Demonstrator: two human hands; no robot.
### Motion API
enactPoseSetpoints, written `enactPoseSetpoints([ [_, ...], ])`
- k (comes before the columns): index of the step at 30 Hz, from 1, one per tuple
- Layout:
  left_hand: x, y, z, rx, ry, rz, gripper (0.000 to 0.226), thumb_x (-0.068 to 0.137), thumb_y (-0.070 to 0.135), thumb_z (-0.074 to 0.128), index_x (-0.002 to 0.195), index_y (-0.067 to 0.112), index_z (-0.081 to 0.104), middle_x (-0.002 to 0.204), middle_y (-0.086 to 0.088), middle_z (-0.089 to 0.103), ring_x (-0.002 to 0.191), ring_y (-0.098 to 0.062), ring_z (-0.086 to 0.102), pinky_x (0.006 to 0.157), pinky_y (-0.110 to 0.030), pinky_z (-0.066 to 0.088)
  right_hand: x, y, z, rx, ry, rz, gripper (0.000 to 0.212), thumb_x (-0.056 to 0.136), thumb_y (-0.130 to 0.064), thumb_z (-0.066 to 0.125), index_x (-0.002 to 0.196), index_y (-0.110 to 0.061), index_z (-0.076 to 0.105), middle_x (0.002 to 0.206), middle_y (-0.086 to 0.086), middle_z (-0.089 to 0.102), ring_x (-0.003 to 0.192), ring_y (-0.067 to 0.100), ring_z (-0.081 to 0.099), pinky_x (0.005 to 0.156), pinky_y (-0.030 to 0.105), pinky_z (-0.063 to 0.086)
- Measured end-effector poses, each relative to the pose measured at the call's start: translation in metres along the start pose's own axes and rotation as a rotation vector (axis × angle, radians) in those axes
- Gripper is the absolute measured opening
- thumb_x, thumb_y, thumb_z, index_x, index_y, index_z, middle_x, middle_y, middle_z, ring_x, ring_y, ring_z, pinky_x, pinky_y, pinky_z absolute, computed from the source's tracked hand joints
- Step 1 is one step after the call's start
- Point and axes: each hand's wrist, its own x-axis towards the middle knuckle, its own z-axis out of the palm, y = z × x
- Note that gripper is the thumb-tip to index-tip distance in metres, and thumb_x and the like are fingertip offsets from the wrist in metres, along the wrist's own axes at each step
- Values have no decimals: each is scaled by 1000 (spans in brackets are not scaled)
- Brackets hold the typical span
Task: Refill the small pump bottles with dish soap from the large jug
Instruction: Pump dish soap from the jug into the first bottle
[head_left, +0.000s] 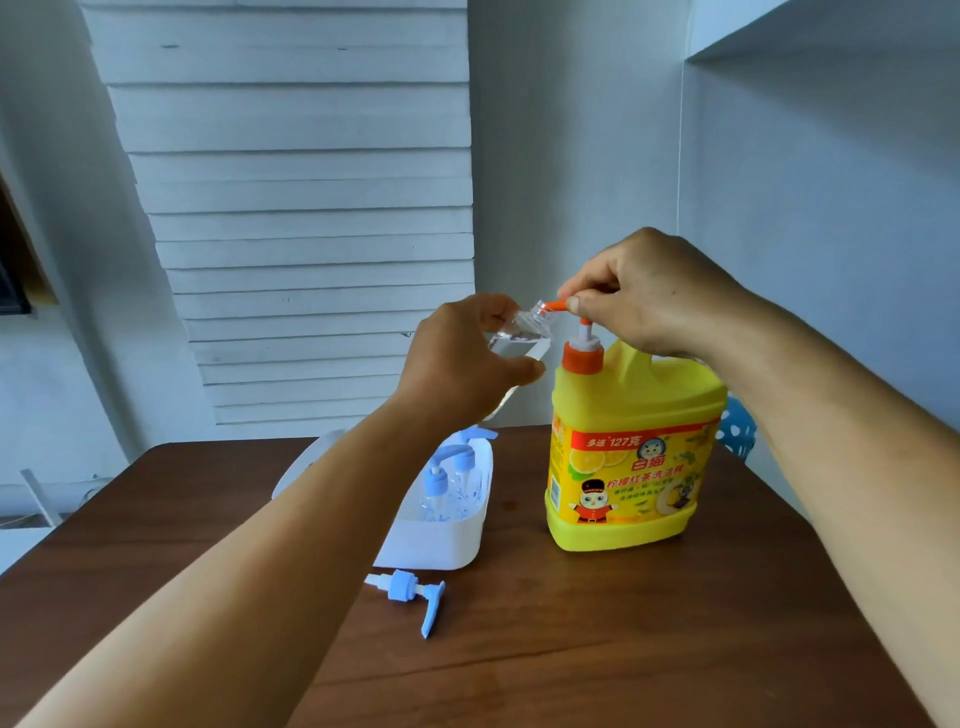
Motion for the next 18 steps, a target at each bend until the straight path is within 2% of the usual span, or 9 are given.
enactPoseSetpoints([
  [3,0,-2,3,-13,-7,-5,34,68,28,79,97,30,62,90,15,61,81,-8,61,66,-17,44,-3,1,5,5,10,-11,22,91,-19,57,107,-19,72,106,2,71,83,12,59,58,17,39],
  [6,-3,-6,7,-6,-18,-18,38,68,29,79,102,27,63,90,14,60,80,-8,59,65,-14,43,-3,1,10,3,-15,3,23,92,-18,55,107,-19,72,107,3,71,90,15,62,70,21,40],
  [10,-2,-6,7,-9,-16,-25,41,68,30,80,105,27,63,93,13,62,81,-9,61,66,-18,47,1,-1,7,-21,-37,0,21,91,-17,56,104,-19,73,104,2,71,83,15,61,56,16,40],
  [13,0,-2,4,-24,-7,-13,41,68,30,79,105,27,63,94,13,62,80,-10,62,67,-21,48,3,0,1,-10,-28,-13,21,91,-17,55,102,-20,74,97,-1,69,74,10,58,53,15,38],
  [18,1,-2,2,-16,-6,-6,41,69,29,79,106,26,63,93,13,60,82,-9,59,66,-16,45,1,3,5,7,6,-36,22,92,-16,55,107,-18,72,105,1,71,84,14,60,57,13,39],
])
